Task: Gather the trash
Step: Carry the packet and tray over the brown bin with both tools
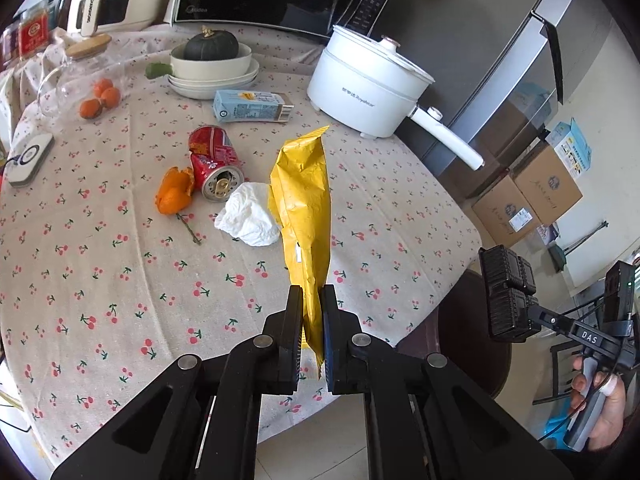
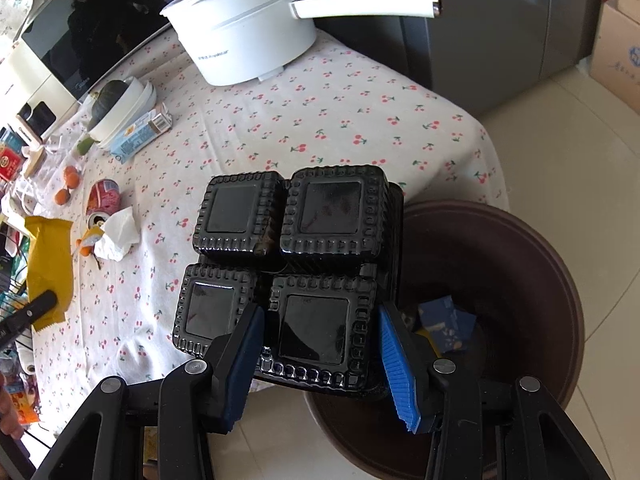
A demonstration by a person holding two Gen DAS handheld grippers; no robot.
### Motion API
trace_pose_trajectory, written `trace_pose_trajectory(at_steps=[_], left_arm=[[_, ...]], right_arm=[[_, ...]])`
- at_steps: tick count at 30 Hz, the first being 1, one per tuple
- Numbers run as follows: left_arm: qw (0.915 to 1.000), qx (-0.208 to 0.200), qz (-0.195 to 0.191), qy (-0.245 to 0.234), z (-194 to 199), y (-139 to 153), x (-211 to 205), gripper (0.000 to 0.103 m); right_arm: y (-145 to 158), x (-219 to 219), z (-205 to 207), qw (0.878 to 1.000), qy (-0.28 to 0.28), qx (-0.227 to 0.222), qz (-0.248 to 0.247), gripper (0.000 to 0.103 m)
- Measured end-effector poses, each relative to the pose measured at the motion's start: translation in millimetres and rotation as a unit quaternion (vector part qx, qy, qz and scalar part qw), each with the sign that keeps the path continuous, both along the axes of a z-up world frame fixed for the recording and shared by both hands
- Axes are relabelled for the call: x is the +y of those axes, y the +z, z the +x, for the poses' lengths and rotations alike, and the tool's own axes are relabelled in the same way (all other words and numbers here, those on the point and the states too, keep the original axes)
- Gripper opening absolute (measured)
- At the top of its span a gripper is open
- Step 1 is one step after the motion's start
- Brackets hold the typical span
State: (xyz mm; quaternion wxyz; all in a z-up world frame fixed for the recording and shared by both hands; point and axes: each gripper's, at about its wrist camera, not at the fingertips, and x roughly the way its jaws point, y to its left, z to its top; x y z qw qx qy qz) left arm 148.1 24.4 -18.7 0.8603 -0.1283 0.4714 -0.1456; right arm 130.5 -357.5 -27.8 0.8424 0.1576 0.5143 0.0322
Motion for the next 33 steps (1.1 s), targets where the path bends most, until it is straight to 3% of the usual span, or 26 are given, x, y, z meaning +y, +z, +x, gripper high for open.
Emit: trace_pose_trajectory(at_steps=[7, 11, 18, 26, 33], left_arm=[[0.9988, -0.002, -0.045, -0.020, -1.6, 10.9, -6.6, 0.009], [0.9978, 0.001, -0.049, -0.045, -3.9, 11.2, -27.1, 0.009], [0.9919, 0.023, -0.051, -0.114, -7.8, -0.5, -100.0, 0.009], [0.9774, 0.044, -0.037, -0.204, -20.6, -22.3, -193.2, 0.009], [0.9676, 0.058, -0.015, -0.245, -30.8, -48.0, -241.1, 0.011]], right_arm=[[0.8, -14.4, -9.6, 1.000, -0.010, -0.004, 0.004, 0.050], [-0.8, -23.4, -12.8, 1.000, -0.020, -0.003, 0.003, 0.051], [-8.4, -39.2, -22.9, 1.000, -0.030, 0.007, -0.005, 0.051], [-17.8, -70.8, -40.6, 0.998, -0.055, 0.018, -0.012, 0.051], [-24.8, -104.0, -55.1, 0.996, -0.081, 0.030, -0.018, 0.051]])
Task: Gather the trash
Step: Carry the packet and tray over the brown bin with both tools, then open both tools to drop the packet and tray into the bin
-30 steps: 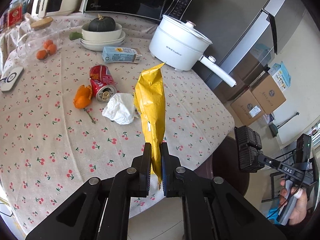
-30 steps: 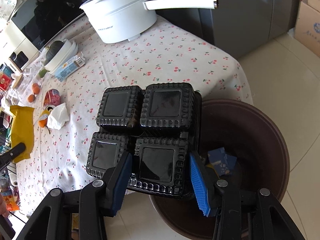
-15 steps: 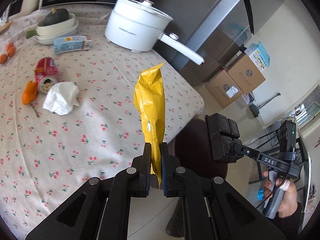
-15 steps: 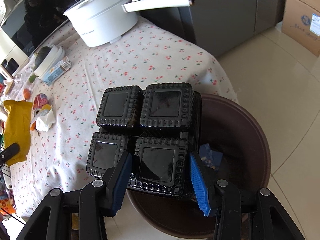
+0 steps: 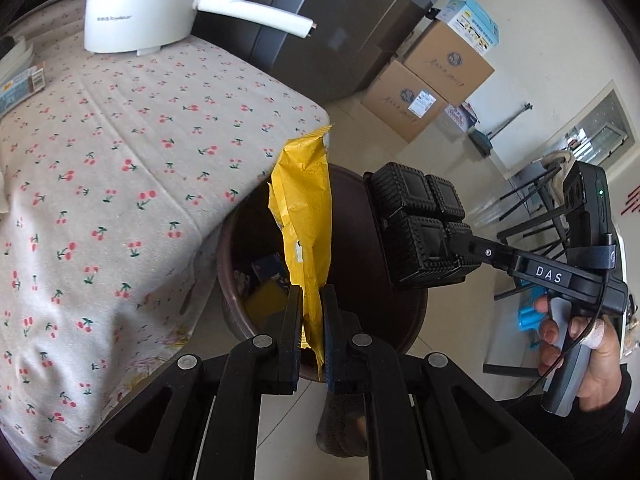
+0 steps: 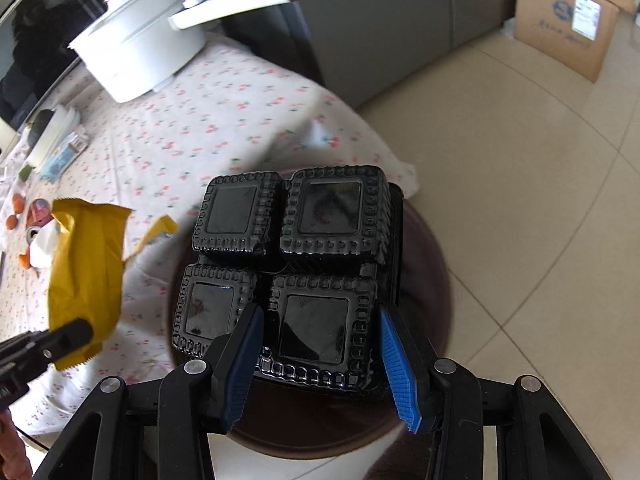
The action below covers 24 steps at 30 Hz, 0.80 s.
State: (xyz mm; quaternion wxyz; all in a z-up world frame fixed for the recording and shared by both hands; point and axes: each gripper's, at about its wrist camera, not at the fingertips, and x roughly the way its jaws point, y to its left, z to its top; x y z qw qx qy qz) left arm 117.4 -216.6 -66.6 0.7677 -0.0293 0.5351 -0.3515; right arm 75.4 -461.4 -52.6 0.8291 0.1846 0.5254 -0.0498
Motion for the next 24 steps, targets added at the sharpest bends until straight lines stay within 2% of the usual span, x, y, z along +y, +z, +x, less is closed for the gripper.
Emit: trace_pose_trajectory(at_steps=[2, 4, 6, 9, 20, 23, 24], left_arm=[[0.9999, 0.000, 0.014, -0.002, 0.7, -6.5, -5.6, 0.013], [0.9994, -0.001, 0.033, 0.003, 3.3, -12.2, -8.4, 0.020], [0.9988, -0.008, 0.046, 0.012, 4.0, -14.0, -8.0, 0.042], [0.9981, -0.018, 0.053, 0.028, 7.9, -12.6, -2.4, 0.060], [0.9934, -0.025, 0.081, 0.077, 15.5, -6.5, 24.4, 0.080], [0.9917, -0.035, 0.090, 0.085, 15.7, -4.0, 31.7, 0.090], [0.9912, -0.037, 0.092, 0.087, 15.8, -3.3, 34.6, 0.091]], right_arm=[[-1.2, -7.7, -3.4, 1.000, -0.006, 0.002, -0.001, 0.051], [-1.9, -14.0, -6.9, 1.000, -0.010, 0.004, -0.001, 0.051], [-2.6, -18.4, -10.1, 1.000, -0.013, 0.005, -0.001, 0.051], [-3.6, -22.9, -12.4, 1.000, -0.016, 0.006, -0.001, 0.051], [-6.9, -19.3, -8.5, 1.000, -0.012, 0.012, 0.000, 0.053], [-7.9, -19.0, -6.7, 1.000, -0.020, 0.012, 0.005, 0.059], [-9.7, -19.7, -5.4, 1.000, -0.024, 0.015, 0.012, 0.067]])
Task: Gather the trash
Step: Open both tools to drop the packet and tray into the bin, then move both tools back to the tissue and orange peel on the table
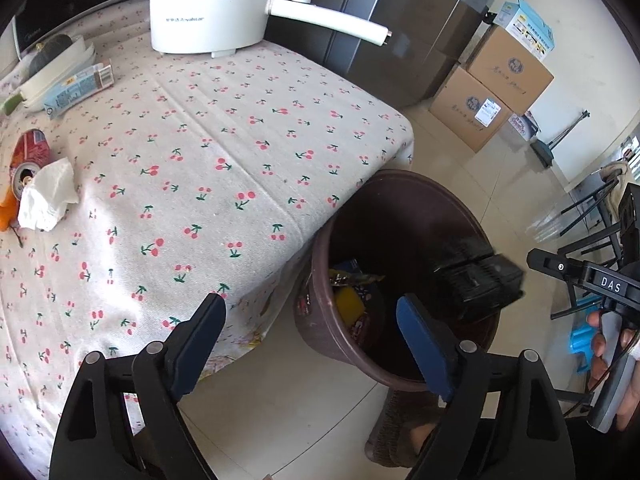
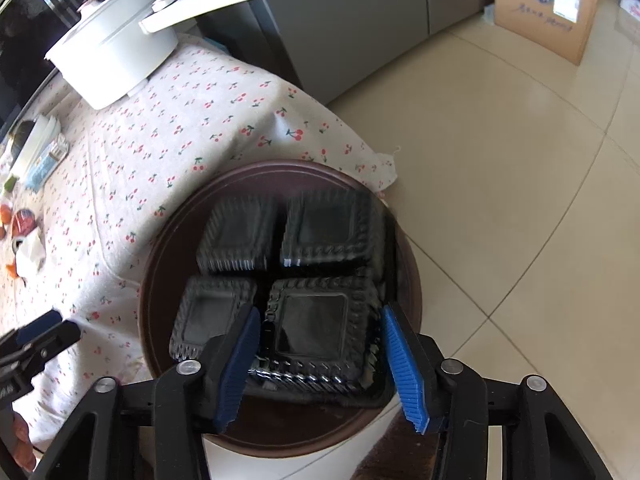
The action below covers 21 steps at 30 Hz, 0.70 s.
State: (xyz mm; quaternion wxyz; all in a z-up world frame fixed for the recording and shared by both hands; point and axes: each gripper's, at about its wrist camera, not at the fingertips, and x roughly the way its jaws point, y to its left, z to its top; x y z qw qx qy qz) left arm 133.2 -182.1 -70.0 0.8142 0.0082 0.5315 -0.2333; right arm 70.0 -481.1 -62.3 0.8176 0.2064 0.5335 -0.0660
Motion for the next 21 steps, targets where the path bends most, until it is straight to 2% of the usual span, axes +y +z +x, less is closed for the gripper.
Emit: trace_pose_trajectory(at_steps=[2, 10, 16, 21], left_arm=[[1.0000, -0.002, 0.001, 0.004, 1.2, 1.4, 6.0, 0.091], [0.9994, -0.010, 0.018, 0.028, 3.9, 5.6, 32.7, 0.094], [0.9981, -0.020, 0.026, 0.052, 5.7, 12.8, 61.6, 0.094], [0.9960, -0.032, 0.034, 0.076, 5.0, 20.6, 92.0, 0.095]], right_arm=[[-2.3, -0.7, 1.6, 1.000, -0.011, 0.004, 0.009, 0.073], [2.0, 9.3, 9.2, 1.000, -0.010, -0.001, 0.016, 0.077], [6.3, 28.0, 19.8, 1.000, 0.009, -0.002, -0.013, 0.081], [8.4, 48.6, 29.9, 1.000, 0.022, -0.003, -0.012, 0.082]])
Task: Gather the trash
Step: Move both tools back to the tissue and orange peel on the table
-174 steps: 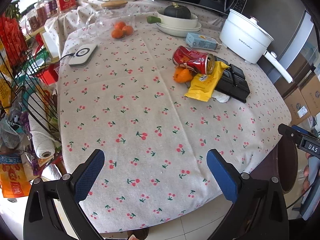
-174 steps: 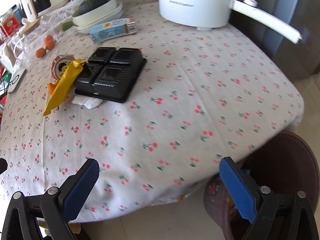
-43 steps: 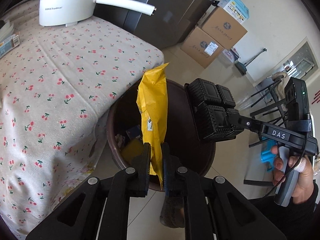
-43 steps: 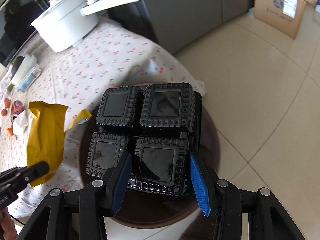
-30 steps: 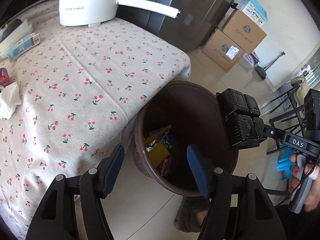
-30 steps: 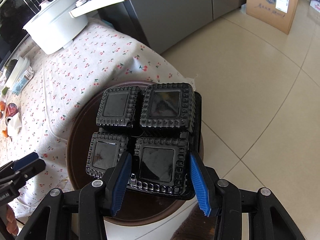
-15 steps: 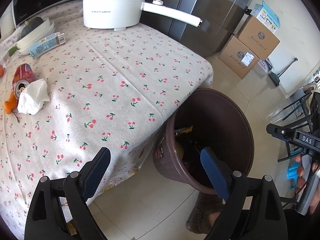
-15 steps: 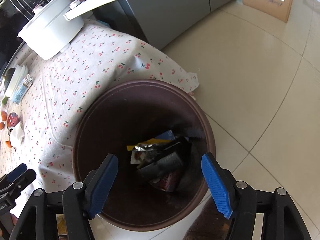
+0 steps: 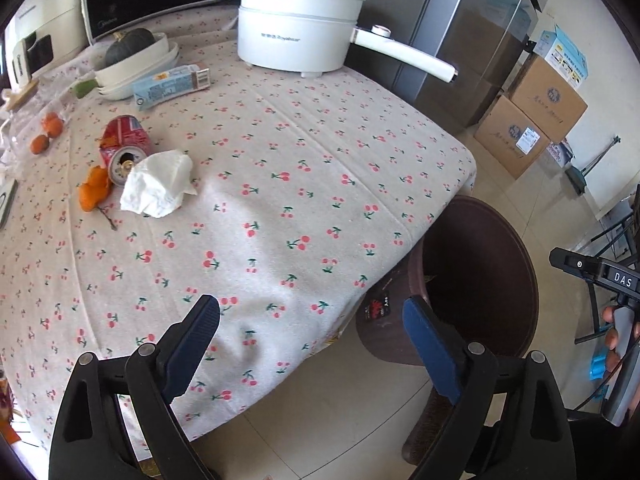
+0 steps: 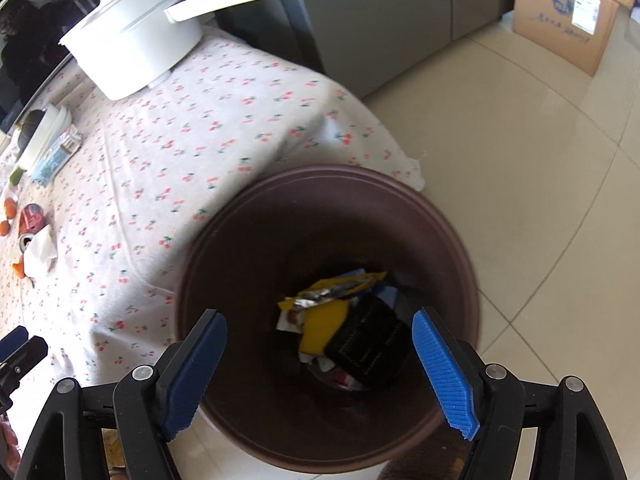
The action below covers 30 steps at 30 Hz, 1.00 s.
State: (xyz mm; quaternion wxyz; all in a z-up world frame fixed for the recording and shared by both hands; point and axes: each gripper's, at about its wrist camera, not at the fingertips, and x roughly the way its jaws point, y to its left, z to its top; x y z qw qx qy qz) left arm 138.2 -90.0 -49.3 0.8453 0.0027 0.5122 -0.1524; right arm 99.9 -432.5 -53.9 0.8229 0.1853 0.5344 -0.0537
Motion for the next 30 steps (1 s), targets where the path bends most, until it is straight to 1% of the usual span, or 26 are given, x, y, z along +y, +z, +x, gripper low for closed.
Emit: trace_pose_trajectory(at_steps=[7, 13, 16, 18, 25, 30], left_arm=[[0.9990, -0.006, 0.007, 0.043, -2.4, 4.4, 52.1, 0.096], [0.9961, -0.012, 0.017, 0.086, -5.3, 5.3, 104.6, 0.097], [0.9936, -0.017, 0.025, 0.109, -5.9, 5.9, 131.6, 0.099], [0.9914, -0.019, 0.030, 0.126, -5.8, 5.8, 149.2, 0.103], [0.9837, -0.012, 0.037, 0.176, -3.7, 2.4, 203.3, 0.103], [0.9790, -0.001, 0.055, 0.196, 3.2, -2.8, 228.6, 0.103]], right_arm=[[7.0, 43.5, 15.9, 0.999, 0.029, -0.010, -0.009, 0.083], [10.6, 91.5, 35.9, 0.998, 0.061, -0.015, -0.011, 0.084], [11.9, 117.8, 47.1, 0.997, 0.080, -0.020, -0.011, 0.084], [12.6, 138.9, 55.6, 0.995, 0.094, -0.023, -0.012, 0.085], [8.9, 214.3, 80.4, 0.988, 0.147, -0.032, -0.019, 0.085], [-0.6, 264.5, 97.5, 0.981, 0.188, -0.032, -0.031, 0.086]])
